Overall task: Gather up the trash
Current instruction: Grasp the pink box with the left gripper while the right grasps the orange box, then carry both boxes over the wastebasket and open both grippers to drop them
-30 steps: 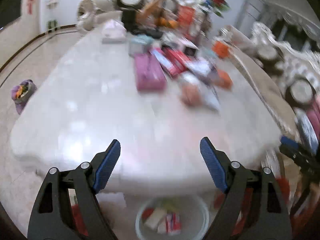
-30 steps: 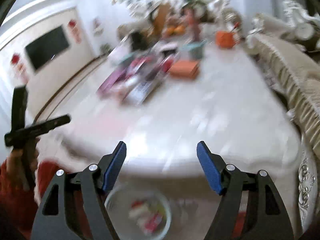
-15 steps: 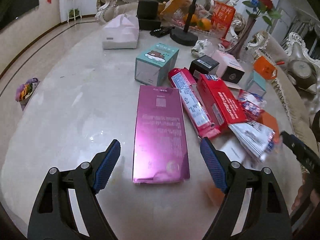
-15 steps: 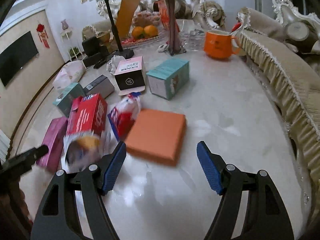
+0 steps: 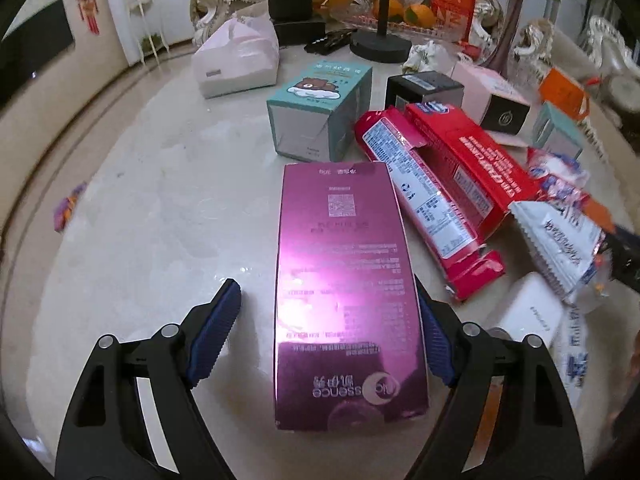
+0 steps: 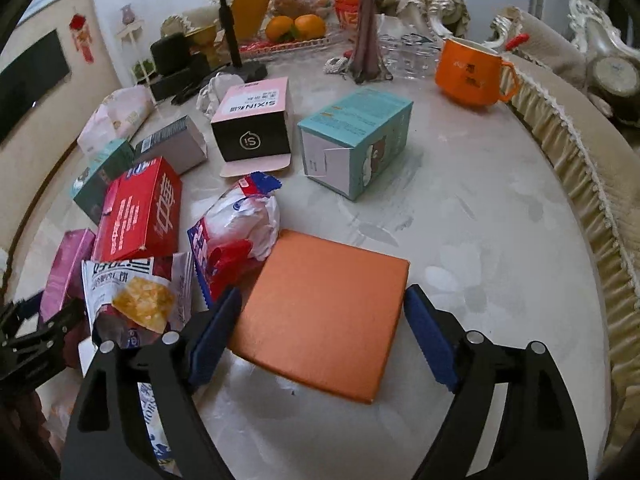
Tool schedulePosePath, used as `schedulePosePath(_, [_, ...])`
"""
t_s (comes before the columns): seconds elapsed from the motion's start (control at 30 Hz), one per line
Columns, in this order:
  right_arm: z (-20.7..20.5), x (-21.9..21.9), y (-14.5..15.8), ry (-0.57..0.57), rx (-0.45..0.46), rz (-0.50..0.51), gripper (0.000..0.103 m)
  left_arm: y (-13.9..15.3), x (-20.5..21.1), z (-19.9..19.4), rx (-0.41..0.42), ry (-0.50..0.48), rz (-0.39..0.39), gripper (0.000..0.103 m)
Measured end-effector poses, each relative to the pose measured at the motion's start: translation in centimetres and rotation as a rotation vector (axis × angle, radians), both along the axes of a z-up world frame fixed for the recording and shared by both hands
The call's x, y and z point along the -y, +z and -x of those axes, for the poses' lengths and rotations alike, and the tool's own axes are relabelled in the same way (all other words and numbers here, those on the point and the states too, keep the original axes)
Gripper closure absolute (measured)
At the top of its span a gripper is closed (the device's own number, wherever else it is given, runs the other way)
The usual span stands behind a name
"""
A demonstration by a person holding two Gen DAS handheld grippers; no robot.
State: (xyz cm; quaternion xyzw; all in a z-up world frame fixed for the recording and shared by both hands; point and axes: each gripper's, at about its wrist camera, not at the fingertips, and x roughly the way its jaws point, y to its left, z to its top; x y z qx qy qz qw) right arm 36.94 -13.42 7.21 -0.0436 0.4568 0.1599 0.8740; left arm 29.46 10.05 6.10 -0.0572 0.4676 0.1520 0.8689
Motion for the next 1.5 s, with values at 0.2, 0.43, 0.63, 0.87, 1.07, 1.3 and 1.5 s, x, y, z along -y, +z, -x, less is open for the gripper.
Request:
schedulePosePath(0.2, [0.1,-0.5,0.1,0.094,-0.004,0.066,0.023,-0.1,-0.3,0.0,0.007,0.001,0.005,0.023])
schedulePosePath(0.43, [-0.2,0.4,-0.4,0.077,-0.022,0.097,0.023,-0.1,-0.8,0.5,0.013,-0.020,0.002,0.023])
schedulePosePath(0.63, [0.0,0.8,-0.6,0.040,-0.019,0.061,0.030,0.1,-0.7,0.7,0.045,-0.039,-0.011,0.047])
schedulePosePath(0.87, [3.0,5.3,2.9,-0.038,0.041,-0.112,0.030,1.7,-1.9,3.0,0.107,-0.025,0.067,0.047])
schedulePosePath(1.07, [12.6,9.4,7.2,0.054,0.145,-0.267,0.030,6.7,-0.8,12.3,0.276,-0.140,0.094,0.047])
schedulePosePath(1.3, [28.0,11.3,4.5,0.180,0.031,-0.361,0.030,3.7,3.1,28.7,0.219,-0.300,0.226,0.047])
schedulePosePath(1.5, [34.8,7.8,-2.6,0.284,-0.261,-0.318,0.030,-4.8,7.2,33.3,-0.051,-0.364,0.397,0.047])
